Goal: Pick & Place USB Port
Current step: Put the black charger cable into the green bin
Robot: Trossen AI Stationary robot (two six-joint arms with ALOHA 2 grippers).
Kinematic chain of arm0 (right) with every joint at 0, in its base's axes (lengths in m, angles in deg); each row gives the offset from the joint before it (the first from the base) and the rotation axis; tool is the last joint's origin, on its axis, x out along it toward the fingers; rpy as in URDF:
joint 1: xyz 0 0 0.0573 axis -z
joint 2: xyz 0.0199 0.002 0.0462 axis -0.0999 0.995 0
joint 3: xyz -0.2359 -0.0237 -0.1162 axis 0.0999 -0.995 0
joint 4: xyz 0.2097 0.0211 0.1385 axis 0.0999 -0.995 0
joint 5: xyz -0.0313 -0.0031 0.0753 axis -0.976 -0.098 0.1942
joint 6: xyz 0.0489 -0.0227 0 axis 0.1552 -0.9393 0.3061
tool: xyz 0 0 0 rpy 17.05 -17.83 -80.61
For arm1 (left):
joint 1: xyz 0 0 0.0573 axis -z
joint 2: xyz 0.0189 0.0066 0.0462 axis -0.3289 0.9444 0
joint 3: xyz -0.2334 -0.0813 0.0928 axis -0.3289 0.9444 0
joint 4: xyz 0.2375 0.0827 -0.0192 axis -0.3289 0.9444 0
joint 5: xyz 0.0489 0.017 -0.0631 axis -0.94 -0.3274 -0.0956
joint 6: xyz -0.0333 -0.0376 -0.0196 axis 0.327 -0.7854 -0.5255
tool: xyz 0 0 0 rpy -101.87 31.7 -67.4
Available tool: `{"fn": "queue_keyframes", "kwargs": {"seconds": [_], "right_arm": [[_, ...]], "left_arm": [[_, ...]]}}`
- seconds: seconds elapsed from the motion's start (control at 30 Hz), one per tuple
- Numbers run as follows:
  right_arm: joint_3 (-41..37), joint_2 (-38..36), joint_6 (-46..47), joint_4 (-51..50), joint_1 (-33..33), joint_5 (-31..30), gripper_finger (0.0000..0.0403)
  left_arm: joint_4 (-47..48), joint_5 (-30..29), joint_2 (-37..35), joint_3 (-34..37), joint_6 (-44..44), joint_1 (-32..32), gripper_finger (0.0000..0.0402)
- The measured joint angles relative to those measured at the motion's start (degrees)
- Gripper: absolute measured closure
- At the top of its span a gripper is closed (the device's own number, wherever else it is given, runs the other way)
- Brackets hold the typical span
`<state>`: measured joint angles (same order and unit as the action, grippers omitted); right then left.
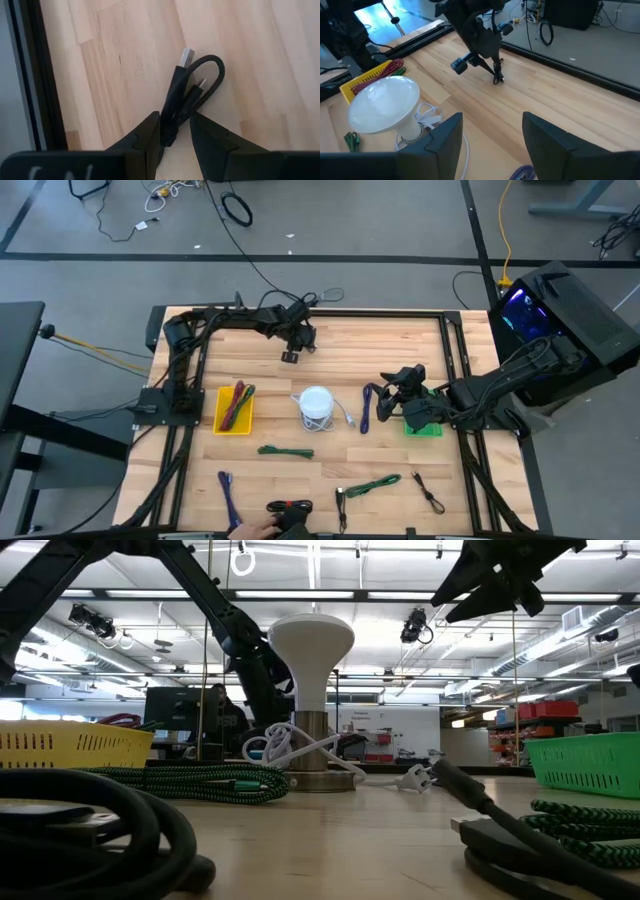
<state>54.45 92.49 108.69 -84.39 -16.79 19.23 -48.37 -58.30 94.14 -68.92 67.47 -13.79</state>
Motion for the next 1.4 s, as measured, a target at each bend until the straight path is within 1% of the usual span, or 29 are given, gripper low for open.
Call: {"fn": "queue_keyframes", "kwargs": {"seconds": [0.17, 0.27, 0.33, 0.43, 0.57, 0.7, 0.87, 1.03, 1.13, 1.23, 1.4], "right_arm": [[0.00, 0.02, -0.03, 0.55, 0.00, -0.54, 0.0197], [0.00, 0.02, -0.22, 1.08, 0.00, -0.54, 0.0197], [0.00, 0.02, -0.29, 1.13, 0.00, -0.54, 0.0197], [0.00, 0.02, -0.42, 1.30, 0.00, -0.54, 0.0197], [0.00, 0.02, -0.42, 1.33, 0.00, -0.54, 0.0197], [0.00, 0.02, -0.45, 1.19, 0.00, -0.54, 0.0197], [0.00, 0.02, -1.44, 1.22, 0.00, -0.54, 0.0197], [0.00, 0.02, -1.51, 1.41, 0.00, -0.52, 0.0197], [0.00, 0.02, -1.51, 1.42, 0.00, -0.52, 0.0197], [0.00, 0.04, -1.53, 1.48, 0.00, -0.52, 0.0197], [0.00, 0.04, -1.92, 1.46, 0.00, -0.50, 0.0197]], "left_arm": [[0.10, 0.23, 0.49, -0.01, 0.00, 0.00, 0.0290], [0.17, 0.22, 0.53, -0.01, 0.06, 0.00, 0.0301], [0.41, 0.61, 0.53, -0.01, 0.55, 0.00, 0.0323], [0.48, 1.26, 0.49, -0.01, 0.61, -0.03, 0.0382], [0.59, 0.54, 0.26, -0.01, -1.13, 0.00, 0.0398], [3.14, 0.78, -1.35, 0.26, -3.32, 0.04, 0.0399], [6.50, 1.32, -5.43, 0.38, -4.46, 0.22, 0.0400], [5.22, 2.30, -7.16, 0.30, -4.91, 0.44, 0.0397], [5.38, 3.14, -6.20, 0.27, -4.41, 0.72, 0.0385], [6.94, 2.91, -4.92, 0.30, -1.87, 1.45, 0.0367], [5.32, 4.03, -4.76, 0.27, -0.04, 2.83, 0.0320]]}}
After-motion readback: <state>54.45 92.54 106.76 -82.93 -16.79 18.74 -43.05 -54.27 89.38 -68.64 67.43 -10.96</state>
